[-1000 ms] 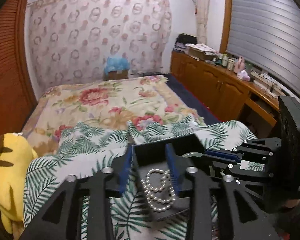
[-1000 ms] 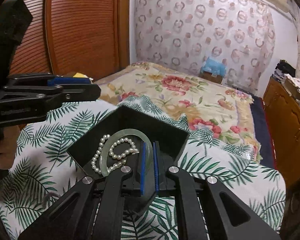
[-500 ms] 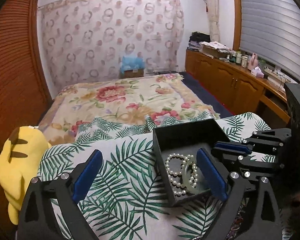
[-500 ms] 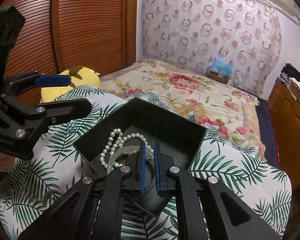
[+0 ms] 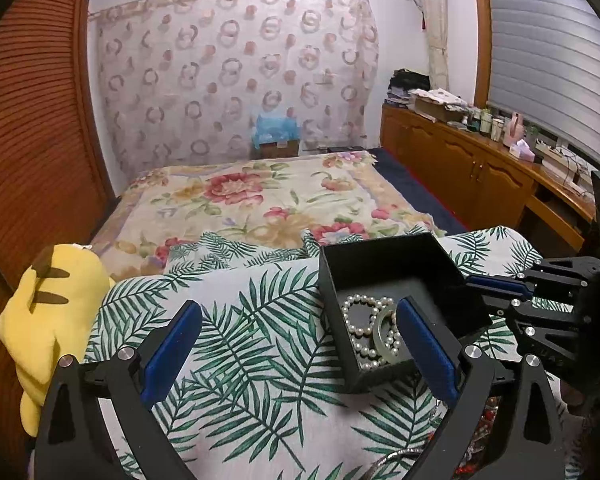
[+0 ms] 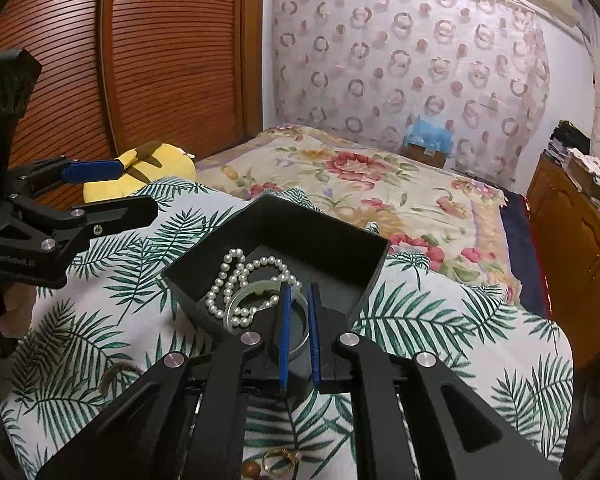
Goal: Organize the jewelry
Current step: 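Move both open tools from the box back to the jewelry pile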
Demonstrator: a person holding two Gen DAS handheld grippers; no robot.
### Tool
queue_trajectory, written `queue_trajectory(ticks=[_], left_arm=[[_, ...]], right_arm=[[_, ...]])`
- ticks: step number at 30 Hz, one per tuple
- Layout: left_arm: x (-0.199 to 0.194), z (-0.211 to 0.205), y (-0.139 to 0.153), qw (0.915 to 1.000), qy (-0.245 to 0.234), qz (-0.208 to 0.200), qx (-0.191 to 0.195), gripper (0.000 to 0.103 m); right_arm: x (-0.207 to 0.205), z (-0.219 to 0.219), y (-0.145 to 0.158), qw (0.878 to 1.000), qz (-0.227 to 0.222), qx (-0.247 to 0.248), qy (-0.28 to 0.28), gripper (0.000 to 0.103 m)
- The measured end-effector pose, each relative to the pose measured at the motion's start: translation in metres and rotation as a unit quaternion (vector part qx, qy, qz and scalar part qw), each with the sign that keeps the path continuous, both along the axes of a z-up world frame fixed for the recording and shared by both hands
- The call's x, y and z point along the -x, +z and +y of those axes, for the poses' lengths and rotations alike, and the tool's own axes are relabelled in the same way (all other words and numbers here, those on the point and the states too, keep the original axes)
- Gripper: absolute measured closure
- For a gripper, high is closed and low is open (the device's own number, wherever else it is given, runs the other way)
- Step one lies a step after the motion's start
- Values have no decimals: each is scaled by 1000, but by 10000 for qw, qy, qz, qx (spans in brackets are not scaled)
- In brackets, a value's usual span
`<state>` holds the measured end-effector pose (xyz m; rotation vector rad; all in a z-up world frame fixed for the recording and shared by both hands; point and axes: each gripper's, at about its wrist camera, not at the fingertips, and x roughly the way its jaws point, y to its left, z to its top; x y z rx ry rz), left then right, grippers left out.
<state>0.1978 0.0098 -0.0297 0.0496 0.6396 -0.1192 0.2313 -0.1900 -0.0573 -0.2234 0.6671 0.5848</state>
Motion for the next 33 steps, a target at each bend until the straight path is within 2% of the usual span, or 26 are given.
queue_trajectory(ticks=[3,5,9,14,20,27,33], left_arm=[[7,0,2,10000,12,-15,-16,9],[12,0,2,10000,17,-17,-22,8],[27,0,1,10000,18,-19,7,8],[49,0,-5,9999,-89,54,107,8],[74,-3,-19,9995,-200,167,152,8],[98,-1,-36,9990,-246,301,213,8],[110,3,-44,9986,-247,401,236,8]], right_arm=[[8,-4,1,10000,-1,-31,-45,88],[16,-6,0,9999,-3,-63,-80,80],[31,-11,-1,9999,17,-81,-148,78],[52,-21,1,9996,-14,-106,-255,63],[77,-34,-9,9993,122,-98,-343,59],[96,-30,-27,9990,405,-121,-141,58],[97,-12,-34,9984,548,-112,125,44]])
